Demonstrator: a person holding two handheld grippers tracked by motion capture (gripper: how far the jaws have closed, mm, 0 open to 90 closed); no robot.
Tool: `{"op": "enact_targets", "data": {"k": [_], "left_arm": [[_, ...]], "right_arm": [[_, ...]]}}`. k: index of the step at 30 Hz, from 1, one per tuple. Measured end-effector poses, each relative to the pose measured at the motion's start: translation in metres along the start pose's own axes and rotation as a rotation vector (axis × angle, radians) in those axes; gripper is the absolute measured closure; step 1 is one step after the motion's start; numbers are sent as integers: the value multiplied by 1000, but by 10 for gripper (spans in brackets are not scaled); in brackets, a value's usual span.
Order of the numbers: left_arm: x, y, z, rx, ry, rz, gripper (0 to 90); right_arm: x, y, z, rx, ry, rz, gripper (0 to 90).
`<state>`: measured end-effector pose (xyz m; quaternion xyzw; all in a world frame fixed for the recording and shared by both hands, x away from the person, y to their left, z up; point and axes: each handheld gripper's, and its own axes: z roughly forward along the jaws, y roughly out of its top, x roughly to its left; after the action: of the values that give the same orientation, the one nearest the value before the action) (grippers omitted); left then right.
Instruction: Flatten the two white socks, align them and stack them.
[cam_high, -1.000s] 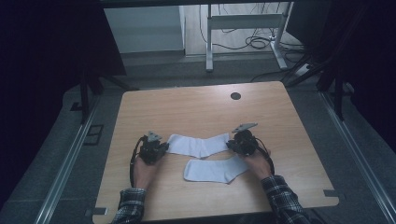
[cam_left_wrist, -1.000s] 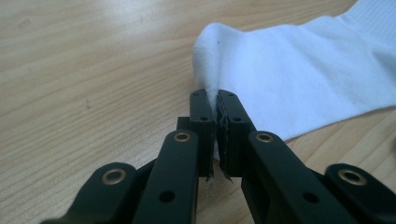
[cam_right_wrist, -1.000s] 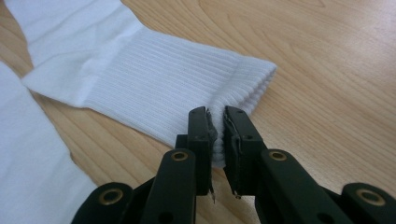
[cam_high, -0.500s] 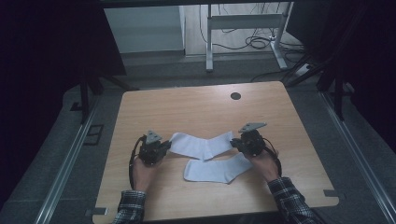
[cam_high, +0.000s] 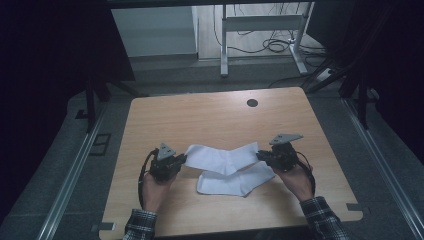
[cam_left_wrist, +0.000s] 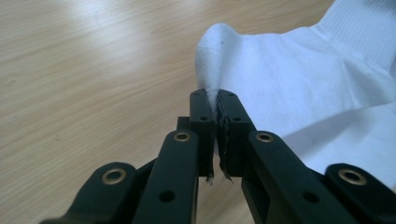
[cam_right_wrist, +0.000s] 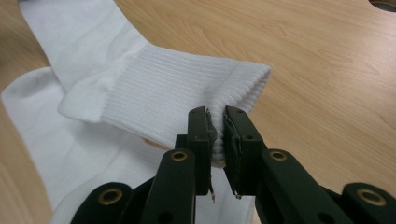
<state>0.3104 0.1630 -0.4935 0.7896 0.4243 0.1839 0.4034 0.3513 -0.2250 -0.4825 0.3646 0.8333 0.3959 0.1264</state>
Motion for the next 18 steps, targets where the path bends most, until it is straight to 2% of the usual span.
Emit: {"op": "enact_targets", "data": {"k": [3, 8, 11, 18], "left_arm": [[-11, -2, -2, 9, -6, 25, 858], [-23, -5, -3, 18, -21, 38, 858], [-37, -9, -4, 33, -33, 65, 858], [-56, -17, -8, 42, -59, 83, 858]], "right_arm": [[1, -9, -10, 1, 5, -2, 798], [0, -16, -19, 2, 2, -4, 797], [-1, -24, -28, 6, 5, 2, 797], [-4, -35, -38, 13, 11, 16, 796]]}}
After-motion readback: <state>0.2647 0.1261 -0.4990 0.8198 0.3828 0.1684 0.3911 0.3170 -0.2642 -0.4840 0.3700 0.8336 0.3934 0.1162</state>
